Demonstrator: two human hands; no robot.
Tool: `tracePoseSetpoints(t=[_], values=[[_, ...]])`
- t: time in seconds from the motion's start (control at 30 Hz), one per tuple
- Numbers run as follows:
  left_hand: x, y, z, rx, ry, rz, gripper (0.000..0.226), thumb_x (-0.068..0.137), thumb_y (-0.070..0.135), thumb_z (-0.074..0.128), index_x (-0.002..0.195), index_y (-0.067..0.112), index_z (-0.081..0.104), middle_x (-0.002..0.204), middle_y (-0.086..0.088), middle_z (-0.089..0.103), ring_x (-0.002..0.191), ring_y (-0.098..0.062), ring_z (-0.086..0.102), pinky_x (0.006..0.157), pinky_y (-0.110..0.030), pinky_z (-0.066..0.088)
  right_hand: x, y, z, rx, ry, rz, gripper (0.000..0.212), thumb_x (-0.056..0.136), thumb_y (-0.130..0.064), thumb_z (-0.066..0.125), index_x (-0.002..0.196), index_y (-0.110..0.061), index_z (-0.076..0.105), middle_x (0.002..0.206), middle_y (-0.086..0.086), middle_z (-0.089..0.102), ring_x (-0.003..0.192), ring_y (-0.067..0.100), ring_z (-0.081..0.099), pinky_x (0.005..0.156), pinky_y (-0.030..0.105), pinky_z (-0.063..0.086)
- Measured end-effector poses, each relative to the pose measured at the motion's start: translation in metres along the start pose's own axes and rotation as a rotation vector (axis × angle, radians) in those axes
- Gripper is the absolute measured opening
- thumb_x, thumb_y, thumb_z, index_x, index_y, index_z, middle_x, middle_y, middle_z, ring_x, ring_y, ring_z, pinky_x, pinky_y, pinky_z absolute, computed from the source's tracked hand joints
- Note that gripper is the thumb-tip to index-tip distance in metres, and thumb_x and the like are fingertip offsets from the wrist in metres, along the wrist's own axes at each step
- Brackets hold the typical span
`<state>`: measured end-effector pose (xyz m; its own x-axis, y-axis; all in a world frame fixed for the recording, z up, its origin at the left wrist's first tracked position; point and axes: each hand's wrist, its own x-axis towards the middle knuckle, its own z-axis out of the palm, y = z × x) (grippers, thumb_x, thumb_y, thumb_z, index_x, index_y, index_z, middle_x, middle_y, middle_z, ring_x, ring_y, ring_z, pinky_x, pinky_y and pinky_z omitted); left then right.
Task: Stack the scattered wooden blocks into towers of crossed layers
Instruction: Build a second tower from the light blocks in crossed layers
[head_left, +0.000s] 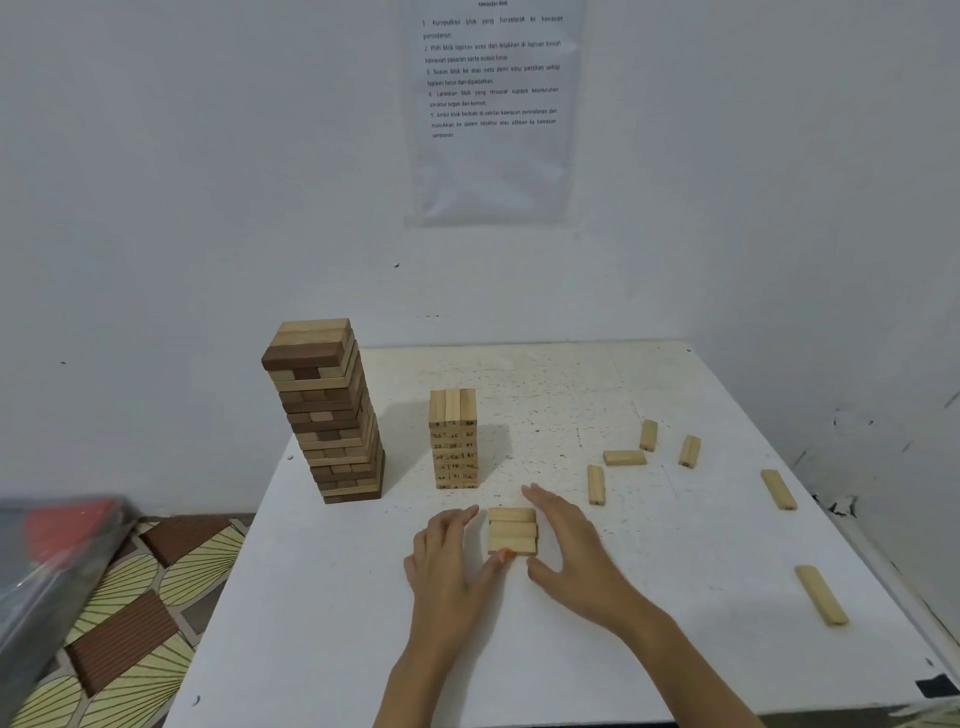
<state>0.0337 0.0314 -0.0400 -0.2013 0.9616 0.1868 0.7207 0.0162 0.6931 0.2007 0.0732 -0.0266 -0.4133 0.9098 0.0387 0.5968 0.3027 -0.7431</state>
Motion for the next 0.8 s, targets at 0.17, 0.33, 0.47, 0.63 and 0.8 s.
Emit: tracePoseSetpoints(t=[0.17,0.33,0.47,0.63,0.8], values=[[-0.001,-0.009,0.001,0.298,-0.191,0.114,0.081,0.082,0.058,-0.001,0.153,0.021,-0.012,0.158,0.009,-0.023,0.142,-0.005,-0.028,0.104,-0.018,-0.029,-0.011,0.007,0.018,-0.471,0.021,0.069,0.074,0.094,-0.054,0.009,0.151,-0.013,-0.013,0.156,-0.001,-0.022,0.146,0.014,-0.021,0.116,0.024,-0.016],[0.002,-0.016,0.015,0.434,-0.156,0.198,0.066,0.091,0.04,0.028,0.148,0.008,0.035,0.157,-0.004,0.029,0.148,-0.017,0.007,0.117,-0.027,-0.003,-0.013,0.007,0.038,-0.6,0.078,0.151,0.066,0.102,-0.039,0.006,0.142,-0.001,0.043,0.15,0.015,0.04,0.141,0.024,0.024,0.109,0.046,0.018],[0.0,-0.018,0.018,0.474,-0.112,0.236,0.058,0.093,0.032,0.033,0.144,0.007,0.043,0.151,-0.005,0.04,0.144,-0.015,0.011,0.116,-0.031,0.006,-0.012,0.005,0.038,-0.677,0.148,0.127,0.065,0.103,-0.035,0.005,0.14,0.001,0.044,0.148,0.016,0.042,0.14,0.026,0.027,0.107,0.048,0.02],[-0.001,-0.019,0.019,0.516,-0.088,0.242,0.057,0.093,0.031,0.033,0.142,0.006,0.046,0.15,-0.006,0.042,0.141,-0.017,0.024,0.115,-0.03,0.007,-0.012,0.006,0.042,-0.691,0.168,0.128,0.064,0.103,-0.034,0.006,0.14,0.001,0.045,0.147,0.016,0.043,0.14,0.027,0.031,0.109,0.046,0.017],[-0.002,-0.021,0.023,0.514,-0.065,0.24,0.058,0.093,0.031,0.033,0.143,0.005,0.044,0.151,-0.008,0.04,0.141,-0.016,0.025,0.114,-0.028,0.007,-0.013,0.007,0.043,-0.698,0.183,0.115,0.064,0.103,-0.034,0.005,0.14,0.0,0.045,0.147,0.015,0.044,0.136,0.03,0.042,0.109,0.045,0.018]])
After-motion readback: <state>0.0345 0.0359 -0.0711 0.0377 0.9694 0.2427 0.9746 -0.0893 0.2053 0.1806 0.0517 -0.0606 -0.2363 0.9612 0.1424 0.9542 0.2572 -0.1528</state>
